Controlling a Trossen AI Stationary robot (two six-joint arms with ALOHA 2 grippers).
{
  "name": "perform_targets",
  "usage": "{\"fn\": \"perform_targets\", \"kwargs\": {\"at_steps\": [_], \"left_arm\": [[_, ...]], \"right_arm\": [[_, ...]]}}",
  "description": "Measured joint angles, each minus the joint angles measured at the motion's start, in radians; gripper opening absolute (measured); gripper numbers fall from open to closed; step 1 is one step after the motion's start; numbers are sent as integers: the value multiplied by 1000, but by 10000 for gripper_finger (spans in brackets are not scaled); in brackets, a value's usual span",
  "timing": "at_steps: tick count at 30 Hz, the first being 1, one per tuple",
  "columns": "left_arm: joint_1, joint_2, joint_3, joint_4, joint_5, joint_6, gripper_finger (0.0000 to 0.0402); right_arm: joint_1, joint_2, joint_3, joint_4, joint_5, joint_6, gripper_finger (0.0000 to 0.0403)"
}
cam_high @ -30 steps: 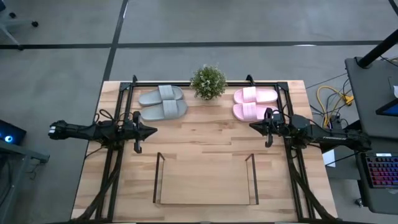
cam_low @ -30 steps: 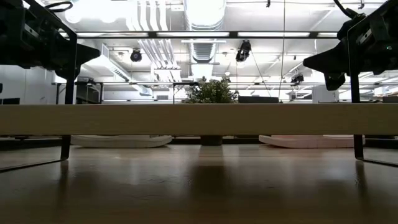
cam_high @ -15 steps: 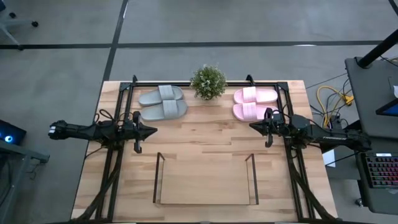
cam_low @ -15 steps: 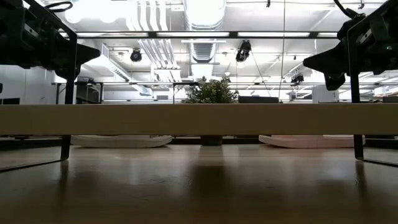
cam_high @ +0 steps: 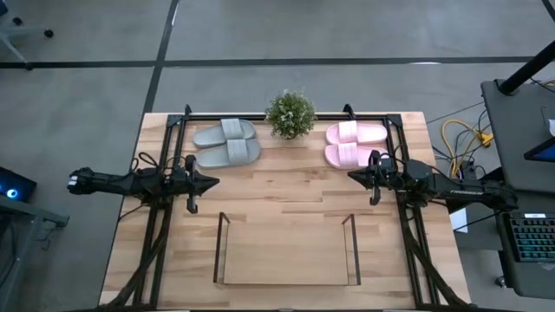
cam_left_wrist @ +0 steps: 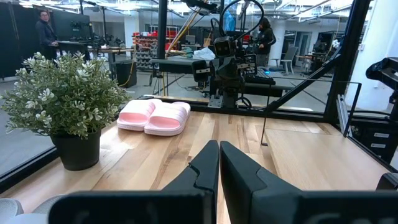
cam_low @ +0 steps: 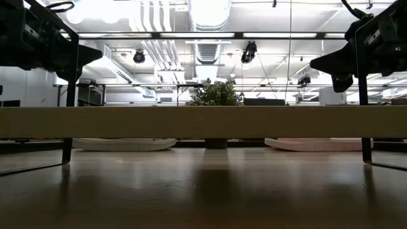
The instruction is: Pick and place slides into the shelf
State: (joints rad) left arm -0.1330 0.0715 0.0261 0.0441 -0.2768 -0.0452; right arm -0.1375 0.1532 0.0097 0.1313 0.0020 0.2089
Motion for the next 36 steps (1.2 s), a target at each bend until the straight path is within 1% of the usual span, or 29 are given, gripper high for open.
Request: {"fn": "perform_targets", "kwargs": {"at_steps": [4,9,12,14,16,19,21,23,26,28,30,32,34,36], "left_arm": [[0,0,0,0,0,0,0],[0,0,0,0,0,0,0],[0,0,0,0,0,0,0],[0,0,0,0,1,-1,0],[-1,0,0,0,21,-28,0],[-1,-1,0,1,30,-88,0],[-1,0,0,0,29,-111,0],[0,-1,0,4,22,-157,0],[0,-1,0,29,-16,-278,0],[0,-1,0,97,-44,-360,0],[0,-1,0,197,-107,-412,0],[0,-2,0,298,-168,-419,0],[0,4,2,361,-188,-411,0],[0,10,2,390,-194,-342,0]], "right_arm": [[0,0,0,5,0,8,9],[0,0,0,21,0,120,9],[0,0,0,48,0,257,9],[0,-1,0,66,2,390,9],[0,3,1,82,27,555,9],[0,14,1,78,93,798,9],[0,25,1,90,101,885,9],[0,30,1,89,97,912,9],[0,34,1,95,140,957,9],[0,33,1,104,169,993,9],[0,33,1,115,202,1016,9],[0,33,1,115,234,1039,9],[0,33,1,113,242,1039,9],[0,34,1,115,229,1011,9]]}}
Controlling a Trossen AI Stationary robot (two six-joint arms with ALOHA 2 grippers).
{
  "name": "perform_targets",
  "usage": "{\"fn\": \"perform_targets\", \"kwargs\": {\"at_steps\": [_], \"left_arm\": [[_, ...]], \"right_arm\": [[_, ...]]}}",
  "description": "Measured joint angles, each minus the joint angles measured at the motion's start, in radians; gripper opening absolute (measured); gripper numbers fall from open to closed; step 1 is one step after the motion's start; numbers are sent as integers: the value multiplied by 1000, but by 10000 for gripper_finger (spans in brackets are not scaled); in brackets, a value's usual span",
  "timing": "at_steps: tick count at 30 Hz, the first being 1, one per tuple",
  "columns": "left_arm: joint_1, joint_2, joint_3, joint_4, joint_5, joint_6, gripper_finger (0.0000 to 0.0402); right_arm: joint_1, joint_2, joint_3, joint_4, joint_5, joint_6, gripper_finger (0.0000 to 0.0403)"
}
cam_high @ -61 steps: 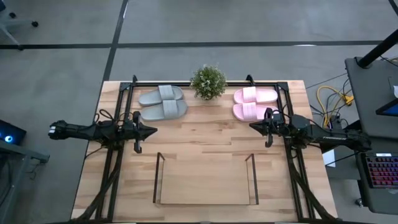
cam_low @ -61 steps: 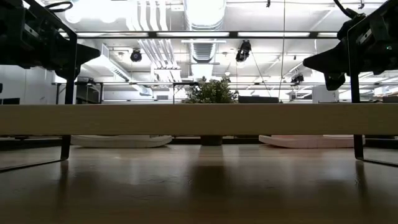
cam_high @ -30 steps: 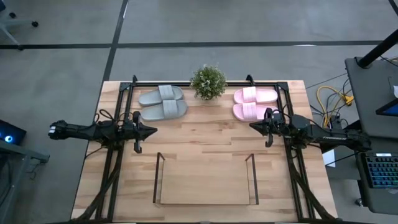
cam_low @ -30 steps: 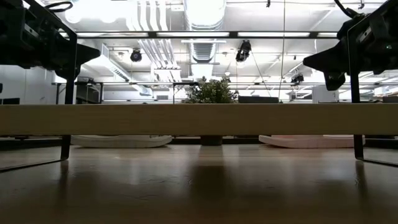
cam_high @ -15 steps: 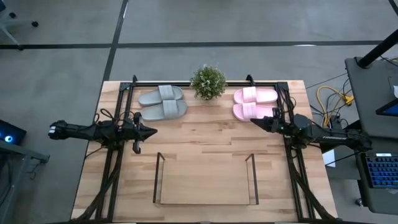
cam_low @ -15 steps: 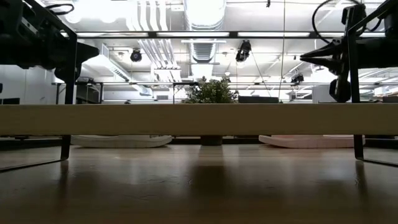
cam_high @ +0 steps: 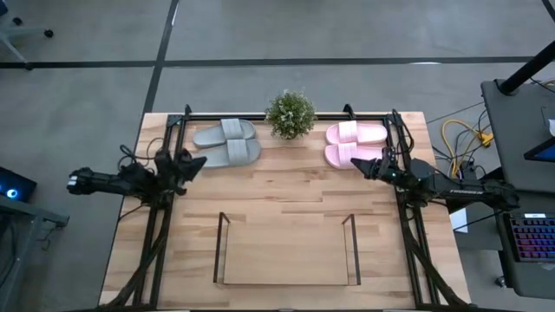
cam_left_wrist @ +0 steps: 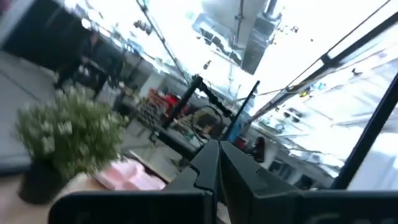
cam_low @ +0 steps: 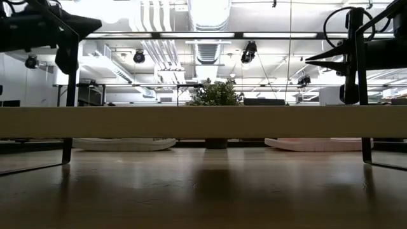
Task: Pick and place slides into the shelf
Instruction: Put the top pink slide on the shelf
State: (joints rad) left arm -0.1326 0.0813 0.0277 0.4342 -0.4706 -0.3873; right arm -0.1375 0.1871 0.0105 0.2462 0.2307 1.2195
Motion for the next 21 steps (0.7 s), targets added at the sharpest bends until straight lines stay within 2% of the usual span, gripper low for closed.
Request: {"fn": "perform_targets", "kwargs": {"at_steps": [3,6,9,12,15,17,21], "left_arm": [[0,17,1,4,-47,53,0],[1,59,1,0,-138,-17,7],[0,106,19,5,-136,-27,32],[0,160,49,21,-134,-42,73],[0,219,64,106,-134,-45,119],[0,254,70,203,-135,-45,138],[0,314,72,404,-137,-42,148]], "right_arm": [[0,-2,0,1,34,-38,9],[0,-2,-1,21,26,-42,19],[0,1,-1,84,-31,-63,51],[0,1,-1,180,-47,-92,101],[0,5,-1,284,-42,-167,152],[0,5,0,336,6,-233,178],[0,6,23,375,41,-351,201]]}}
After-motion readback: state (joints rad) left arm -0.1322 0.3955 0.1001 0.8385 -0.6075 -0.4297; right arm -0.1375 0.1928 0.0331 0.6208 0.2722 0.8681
